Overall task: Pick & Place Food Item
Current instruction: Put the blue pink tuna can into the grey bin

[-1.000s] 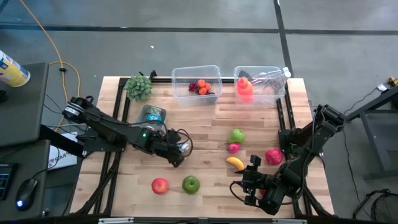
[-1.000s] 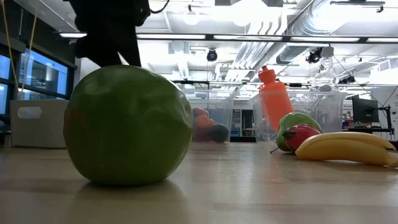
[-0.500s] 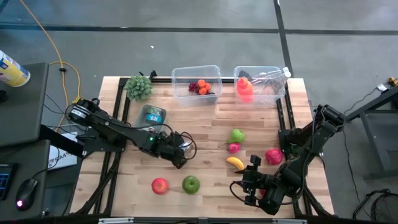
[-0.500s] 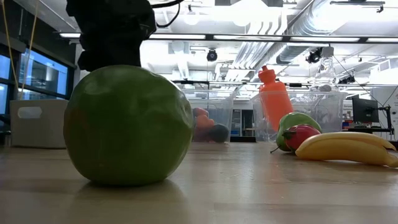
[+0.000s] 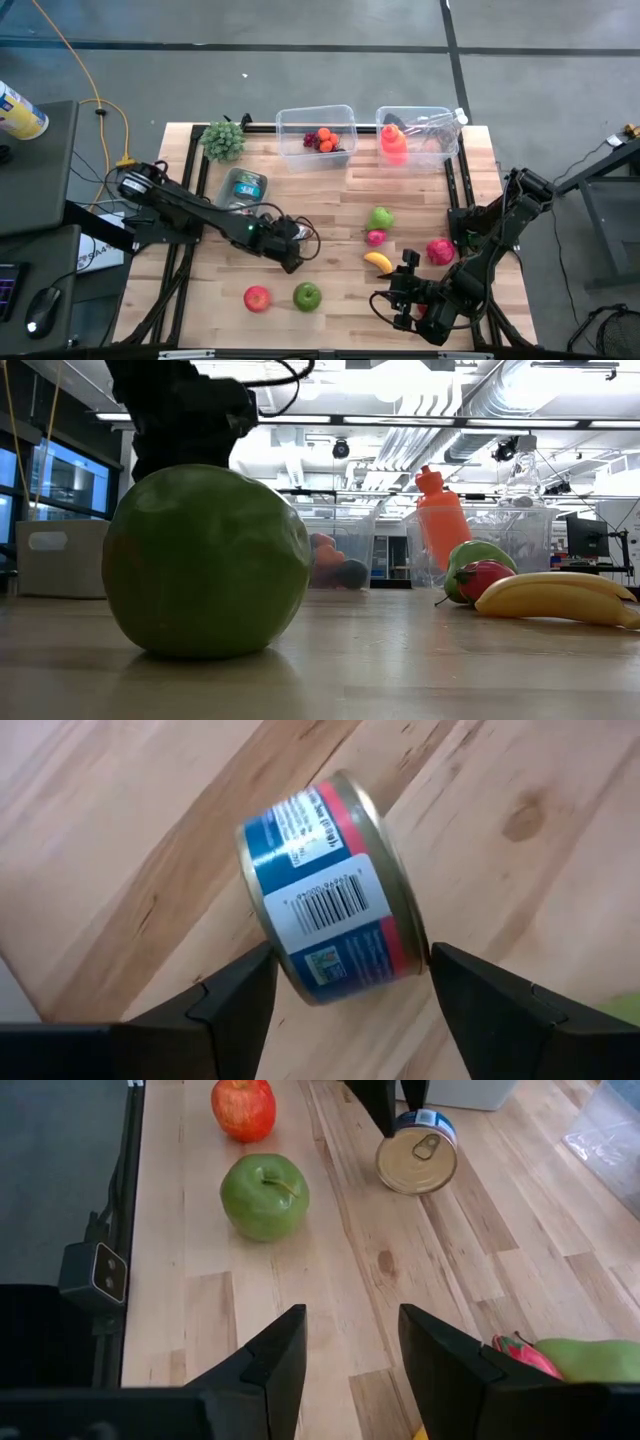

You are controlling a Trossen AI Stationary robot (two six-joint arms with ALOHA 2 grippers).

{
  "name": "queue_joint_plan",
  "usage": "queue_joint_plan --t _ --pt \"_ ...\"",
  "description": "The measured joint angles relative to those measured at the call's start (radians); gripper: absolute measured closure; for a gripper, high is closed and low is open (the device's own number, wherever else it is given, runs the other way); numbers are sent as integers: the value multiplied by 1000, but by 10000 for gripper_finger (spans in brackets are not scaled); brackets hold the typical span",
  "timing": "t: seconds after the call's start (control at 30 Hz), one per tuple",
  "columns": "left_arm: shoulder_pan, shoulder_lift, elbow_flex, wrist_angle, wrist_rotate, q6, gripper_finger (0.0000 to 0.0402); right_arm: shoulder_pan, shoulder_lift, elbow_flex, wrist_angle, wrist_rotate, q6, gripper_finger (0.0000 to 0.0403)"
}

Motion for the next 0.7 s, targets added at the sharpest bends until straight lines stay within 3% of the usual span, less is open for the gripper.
queue_joint_plan --t 0.47,0.7 --pt "33 48 0 22 -3 25 151 0 0 0 0 0 2 254" --pt "33 49 0 44 -2 119 151 0 0 0 0 0 5 254"
